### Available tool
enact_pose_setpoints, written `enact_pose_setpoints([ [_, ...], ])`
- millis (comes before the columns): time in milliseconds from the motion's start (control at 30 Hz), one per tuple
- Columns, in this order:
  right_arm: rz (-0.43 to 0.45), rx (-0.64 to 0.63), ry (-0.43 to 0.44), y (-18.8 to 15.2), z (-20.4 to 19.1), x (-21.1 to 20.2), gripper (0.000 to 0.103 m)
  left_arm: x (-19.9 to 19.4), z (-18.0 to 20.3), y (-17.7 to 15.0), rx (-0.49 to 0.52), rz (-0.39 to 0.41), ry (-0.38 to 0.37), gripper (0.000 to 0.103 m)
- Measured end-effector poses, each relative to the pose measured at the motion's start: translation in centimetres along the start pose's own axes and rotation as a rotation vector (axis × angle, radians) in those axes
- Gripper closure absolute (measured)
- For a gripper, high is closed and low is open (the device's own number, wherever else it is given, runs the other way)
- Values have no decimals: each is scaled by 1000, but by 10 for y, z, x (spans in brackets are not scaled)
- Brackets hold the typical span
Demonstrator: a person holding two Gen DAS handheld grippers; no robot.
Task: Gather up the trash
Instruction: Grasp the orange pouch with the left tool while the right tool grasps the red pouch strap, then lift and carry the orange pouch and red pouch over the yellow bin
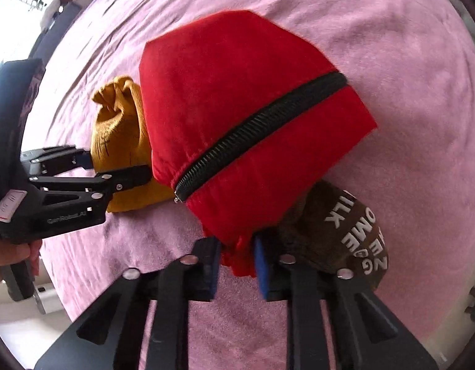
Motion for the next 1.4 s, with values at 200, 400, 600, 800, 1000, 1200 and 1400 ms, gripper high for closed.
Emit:
enact_pose_setpoints([
  [200, 22, 16, 36, -16, 4, -16, 95, -11, -5, 0, -25, 33, -61, 81],
  [400, 31, 8, 58, -39, -4, -34, 95, -23, -4, -21, -10, 28, -84, 83],
  [600, 32, 8, 75, -74, -16, -48, 95, -34, 14, -63, 17, 14, -101, 84],
  [800, 35, 15, 77, -115, -23, -64, 95, -48, 53, -118, 74, 2, -115, 84],
  [1000, 52, 26, 60, -162, -38, -75, 95, -53, 81, -151, 149, -10, -113, 84],
  [1200, 96, 93, 50, -198, -26, -87, 95, -47, 123, -176, 235, -10, -101, 84],
  [1400, 144, 184, 40, -242, 0, -106, 95, -54, 144, -221, 314, -19, -120, 84],
])
Point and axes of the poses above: each gripper's, at about its wrist camera, not at the fingertips, and x roughly the way its jaws point, z to its right, y to its top, the point moved 1 cm from there along x, roughly the way its jaws point, and after that the axes turned 5 degrees about -z, right-handed, at the moved point
